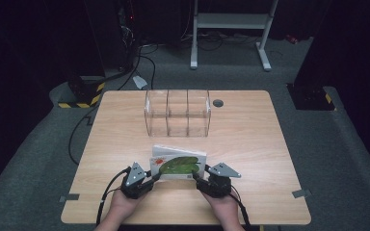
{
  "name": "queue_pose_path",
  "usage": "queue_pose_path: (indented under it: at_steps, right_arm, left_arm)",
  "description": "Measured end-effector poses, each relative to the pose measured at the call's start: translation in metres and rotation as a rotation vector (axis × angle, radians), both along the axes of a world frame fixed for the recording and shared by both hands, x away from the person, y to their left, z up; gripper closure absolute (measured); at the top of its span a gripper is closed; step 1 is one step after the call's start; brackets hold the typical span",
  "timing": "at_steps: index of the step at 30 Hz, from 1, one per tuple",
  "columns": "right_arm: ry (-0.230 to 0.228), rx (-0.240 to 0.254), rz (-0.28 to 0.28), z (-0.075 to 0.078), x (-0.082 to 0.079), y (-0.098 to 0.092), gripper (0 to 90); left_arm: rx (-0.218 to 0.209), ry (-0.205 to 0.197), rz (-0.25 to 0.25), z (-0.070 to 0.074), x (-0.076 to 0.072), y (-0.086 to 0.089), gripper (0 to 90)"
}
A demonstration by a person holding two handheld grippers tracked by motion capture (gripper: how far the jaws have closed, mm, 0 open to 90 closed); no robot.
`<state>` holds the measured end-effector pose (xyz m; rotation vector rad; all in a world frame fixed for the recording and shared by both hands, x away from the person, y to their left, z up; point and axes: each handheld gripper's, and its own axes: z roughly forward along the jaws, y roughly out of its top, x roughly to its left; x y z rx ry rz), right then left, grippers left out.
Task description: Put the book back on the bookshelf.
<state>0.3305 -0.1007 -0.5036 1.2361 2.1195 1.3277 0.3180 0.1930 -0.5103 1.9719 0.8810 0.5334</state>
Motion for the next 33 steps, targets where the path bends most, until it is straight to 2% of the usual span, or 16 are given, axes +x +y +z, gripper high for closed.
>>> queue_pose_path:
  at_steps: [7, 12, 17, 18, 25, 26, 27, 28, 33]
  right_arm:
    - [-0.033, 0.008, 0.004, 0.003, -0.003, -0.001, 46.3]
    - [-0.045, 0.018, 0.015, 0.007, -0.005, -0.003, 46.8]
    - [-0.057, 0.025, 0.021, 0.009, -0.006, -0.004, 46.2]
    - [-0.059, 0.039, 0.021, 0.010, -0.007, -0.005, 45.8]
    - [-0.068, 0.052, 0.037, 0.012, -0.009, -0.008, 43.8]
    - [-0.071, 0.061, 0.052, 0.013, -0.009, -0.009, 41.0]
    - [-0.071, 0.061, 0.052, 0.013, -0.009, -0.009, 41.0]
    - [-0.074, 0.059, 0.062, 0.013, -0.008, -0.010, 37.0]
    - [-0.080, 0.036, 0.080, 0.012, -0.005, -0.009, 31.8]
  left_arm:
    - [0.012, 0.013, -0.001, -0.003, 0.002, 0.001, 71.6]
    - [0.052, 0.022, -0.006, -0.007, 0.002, -0.002, 70.9]
    - [0.052, 0.021, -0.006, -0.007, 0.002, -0.002, 70.4]
    - [0.057, 0.019, -0.009, -0.007, 0.002, -0.002, 70.2]
    - [0.067, 0.013, 0.000, -0.007, 0.001, 0.000, 68.1]
    - [0.073, 0.014, 0.015, -0.007, 0.001, 0.003, 67.9]
    - [0.073, 0.014, 0.015, -0.007, 0.001, 0.003, 66.3]
    - [0.068, 0.022, 0.021, -0.007, 0.002, 0.005, 63.4]
    - [0.033, 0.044, 0.070, -0.006, 0.005, 0.016, 52.6]
